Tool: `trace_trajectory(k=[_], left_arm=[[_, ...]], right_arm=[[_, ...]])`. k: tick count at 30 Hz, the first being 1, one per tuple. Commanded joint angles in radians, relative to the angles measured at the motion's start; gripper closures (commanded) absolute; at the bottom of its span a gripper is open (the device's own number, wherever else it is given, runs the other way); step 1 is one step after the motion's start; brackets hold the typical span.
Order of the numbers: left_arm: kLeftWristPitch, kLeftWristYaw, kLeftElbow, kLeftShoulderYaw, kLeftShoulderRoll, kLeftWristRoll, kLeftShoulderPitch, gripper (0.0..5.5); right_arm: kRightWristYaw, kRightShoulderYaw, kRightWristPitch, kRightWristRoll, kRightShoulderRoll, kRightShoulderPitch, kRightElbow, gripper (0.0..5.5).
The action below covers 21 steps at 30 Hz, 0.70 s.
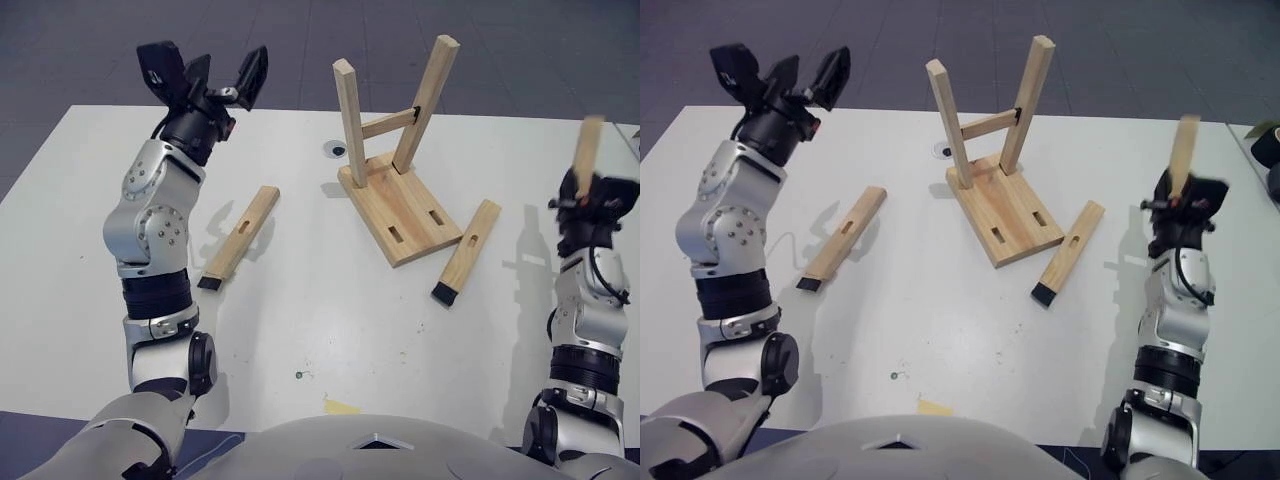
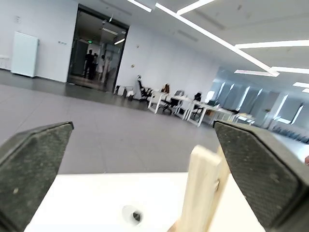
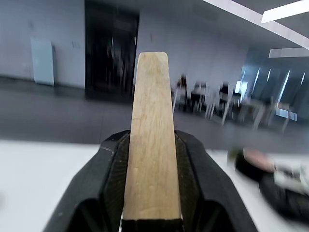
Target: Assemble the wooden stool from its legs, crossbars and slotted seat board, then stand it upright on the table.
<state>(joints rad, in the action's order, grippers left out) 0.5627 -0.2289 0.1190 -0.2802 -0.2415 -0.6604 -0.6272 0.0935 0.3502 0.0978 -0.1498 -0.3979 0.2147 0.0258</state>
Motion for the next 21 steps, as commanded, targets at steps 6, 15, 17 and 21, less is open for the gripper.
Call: trace_trajectory(k=[6,15,17,21], left_arm=[[0.259,-0.117,0.122,-0.014,0.012,-0.444,0.018,0.1],[0.278,0.013,0.096,0.027,0.07,-0.511,-0.003,0.1],[0.281,0.026,0.102,0.035,0.075,-0.52,-0.001,0.1],[0.292,0.046,0.103,0.044,0.091,-0.566,0.003,0.1]], right_arm=[[0.172,-0.343,0.124,0.102,0.076,0.028,-0.21,4.19],[0.211,-0.451,0.122,0.103,0.139,0.015,-0.257,4.19],[0.216,-0.465,0.119,0.102,0.151,0.02,-0.26,4.19],[0.226,-0.492,0.115,0.1,0.179,0.038,-0.249,4.19]])
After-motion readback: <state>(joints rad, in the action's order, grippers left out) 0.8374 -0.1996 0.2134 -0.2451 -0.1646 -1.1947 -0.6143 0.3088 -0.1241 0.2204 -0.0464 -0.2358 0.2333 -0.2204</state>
